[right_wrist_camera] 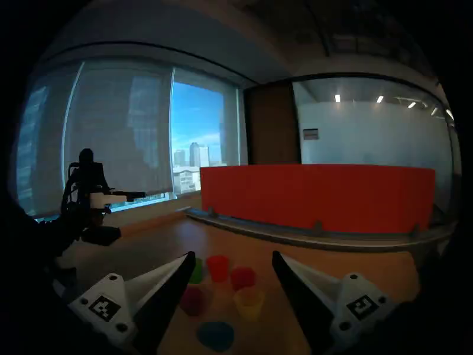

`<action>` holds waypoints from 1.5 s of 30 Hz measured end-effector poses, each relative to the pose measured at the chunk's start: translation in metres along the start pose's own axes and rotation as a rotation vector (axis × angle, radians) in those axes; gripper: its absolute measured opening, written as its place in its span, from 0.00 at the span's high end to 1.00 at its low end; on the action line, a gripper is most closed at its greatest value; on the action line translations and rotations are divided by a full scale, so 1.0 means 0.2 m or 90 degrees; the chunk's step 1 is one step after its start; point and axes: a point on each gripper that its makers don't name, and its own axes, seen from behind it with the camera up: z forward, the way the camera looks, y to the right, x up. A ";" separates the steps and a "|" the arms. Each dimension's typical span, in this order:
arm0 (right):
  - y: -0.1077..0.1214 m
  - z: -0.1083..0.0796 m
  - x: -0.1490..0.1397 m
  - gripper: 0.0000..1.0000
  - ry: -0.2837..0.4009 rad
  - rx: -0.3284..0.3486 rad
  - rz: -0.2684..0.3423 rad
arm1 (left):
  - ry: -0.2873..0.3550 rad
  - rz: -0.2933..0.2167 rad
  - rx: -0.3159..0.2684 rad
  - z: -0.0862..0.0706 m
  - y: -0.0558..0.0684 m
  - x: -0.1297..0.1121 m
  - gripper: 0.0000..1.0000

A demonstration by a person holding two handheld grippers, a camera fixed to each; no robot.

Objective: Pour water

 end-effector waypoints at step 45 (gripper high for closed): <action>0.01 -0.01 -0.43 0.00 -0.199 0.047 -0.082 | -0.182 0.063 -0.011 0.06 -0.03 -0.52 0.02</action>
